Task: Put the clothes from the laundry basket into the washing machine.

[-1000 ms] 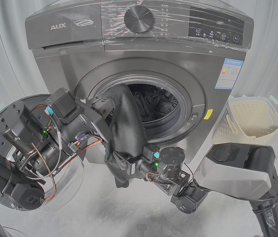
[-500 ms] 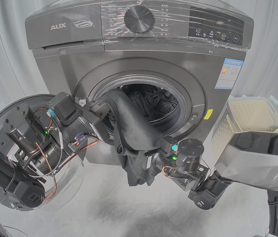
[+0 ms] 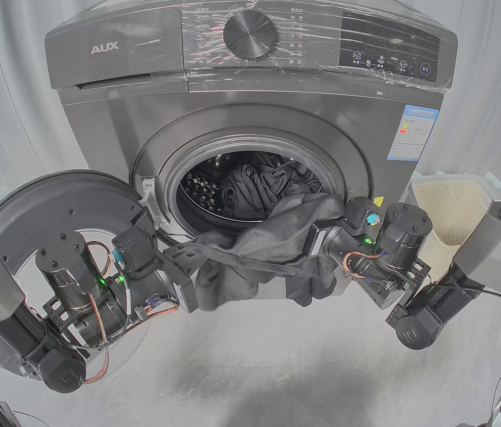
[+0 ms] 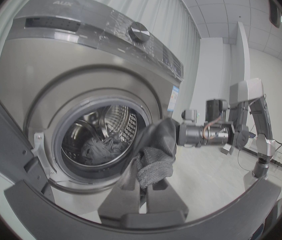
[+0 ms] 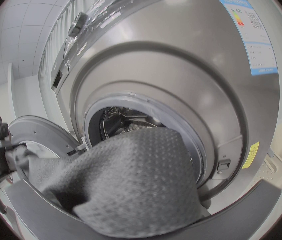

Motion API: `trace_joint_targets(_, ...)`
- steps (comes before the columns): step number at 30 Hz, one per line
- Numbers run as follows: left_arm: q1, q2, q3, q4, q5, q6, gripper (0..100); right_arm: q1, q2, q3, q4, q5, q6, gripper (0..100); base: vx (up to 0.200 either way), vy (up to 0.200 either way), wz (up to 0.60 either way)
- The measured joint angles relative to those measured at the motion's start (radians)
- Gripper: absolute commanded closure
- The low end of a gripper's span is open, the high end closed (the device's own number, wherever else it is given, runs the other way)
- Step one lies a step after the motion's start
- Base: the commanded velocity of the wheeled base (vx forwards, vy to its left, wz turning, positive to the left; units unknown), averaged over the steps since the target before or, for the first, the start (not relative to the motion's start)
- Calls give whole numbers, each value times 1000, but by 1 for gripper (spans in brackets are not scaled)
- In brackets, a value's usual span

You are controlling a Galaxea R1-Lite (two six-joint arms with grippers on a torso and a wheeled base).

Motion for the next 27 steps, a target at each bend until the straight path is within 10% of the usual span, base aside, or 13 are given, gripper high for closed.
trace_joint_targets(8, -4, 33, 60, -1, -35, 34, 100, 22, -42, 4, -3, -6, 5, 100, 0, 0, 0)
trace_joint_targets(9, -6, 38, 64, -1, -37, 37, 0, 26, -46, 5, -4, -7, 7, 100, 0, 0, 0)
trace_joint_targets(27, -1, 56, 199, -1, -118, 75, 0, 29, -63, 6, -1, -9, 7, 100, 0, 0, 0)
